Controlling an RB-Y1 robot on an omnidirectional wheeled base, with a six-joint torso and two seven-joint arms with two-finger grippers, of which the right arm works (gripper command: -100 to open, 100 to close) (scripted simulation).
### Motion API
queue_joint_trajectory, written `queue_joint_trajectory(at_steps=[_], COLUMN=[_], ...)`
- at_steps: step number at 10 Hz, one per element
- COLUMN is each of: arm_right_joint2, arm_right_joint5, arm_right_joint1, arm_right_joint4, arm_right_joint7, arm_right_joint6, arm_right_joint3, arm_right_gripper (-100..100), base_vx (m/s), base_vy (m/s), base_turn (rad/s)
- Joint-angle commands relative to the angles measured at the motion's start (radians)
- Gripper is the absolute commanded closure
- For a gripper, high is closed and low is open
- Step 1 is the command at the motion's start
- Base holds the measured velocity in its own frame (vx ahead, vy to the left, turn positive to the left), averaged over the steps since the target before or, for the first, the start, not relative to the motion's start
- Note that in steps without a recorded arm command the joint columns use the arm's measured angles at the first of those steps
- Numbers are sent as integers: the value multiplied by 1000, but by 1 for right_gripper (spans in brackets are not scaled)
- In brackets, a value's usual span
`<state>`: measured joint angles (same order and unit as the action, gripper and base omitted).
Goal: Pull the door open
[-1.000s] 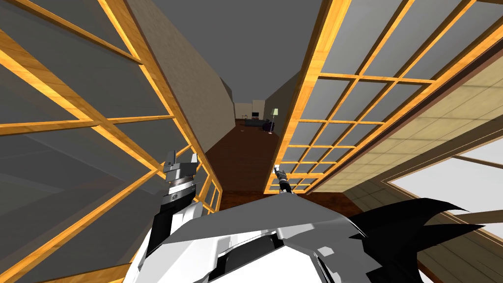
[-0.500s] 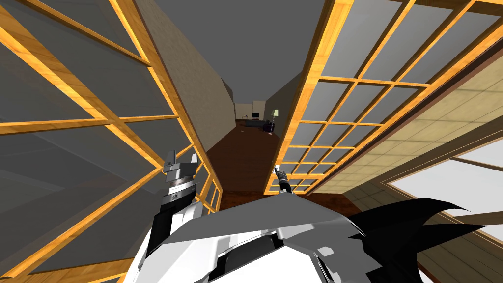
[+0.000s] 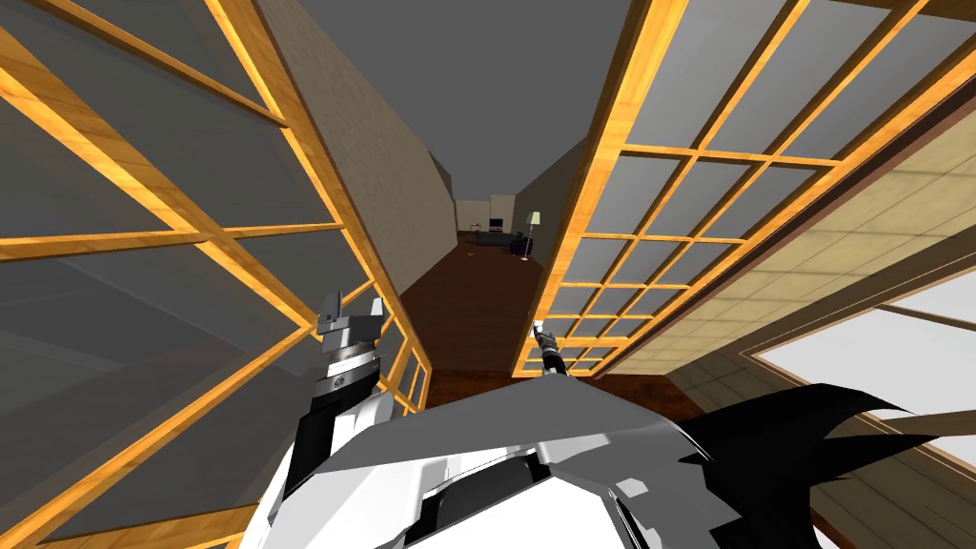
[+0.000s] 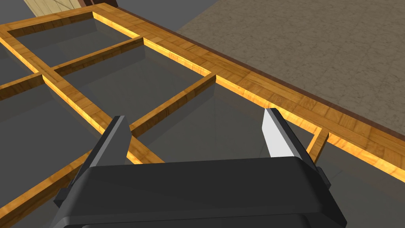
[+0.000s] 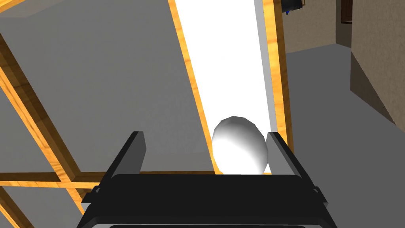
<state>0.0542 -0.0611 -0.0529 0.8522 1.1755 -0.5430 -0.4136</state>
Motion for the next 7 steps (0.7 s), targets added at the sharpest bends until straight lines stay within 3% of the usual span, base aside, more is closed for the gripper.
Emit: queue_joint_trajectory(at_steps=[1,2,7], arm_right_joint2=[35,5,14], arm_right_joint5=[11,8,28], arm_right_joint1=[11,19,16], arm_right_joint4=[-50,-15,-16], arm_right_joint7=[3,-28,-144], arm_right_joint6=[-9,-1,-12], arm_right_joint3=[-31,-3,10], arm_right_gripper=[100,100,100], base_vx=[-18,-29,-31], base_vy=[12,14,-21], base_turn=[-1,96,49])
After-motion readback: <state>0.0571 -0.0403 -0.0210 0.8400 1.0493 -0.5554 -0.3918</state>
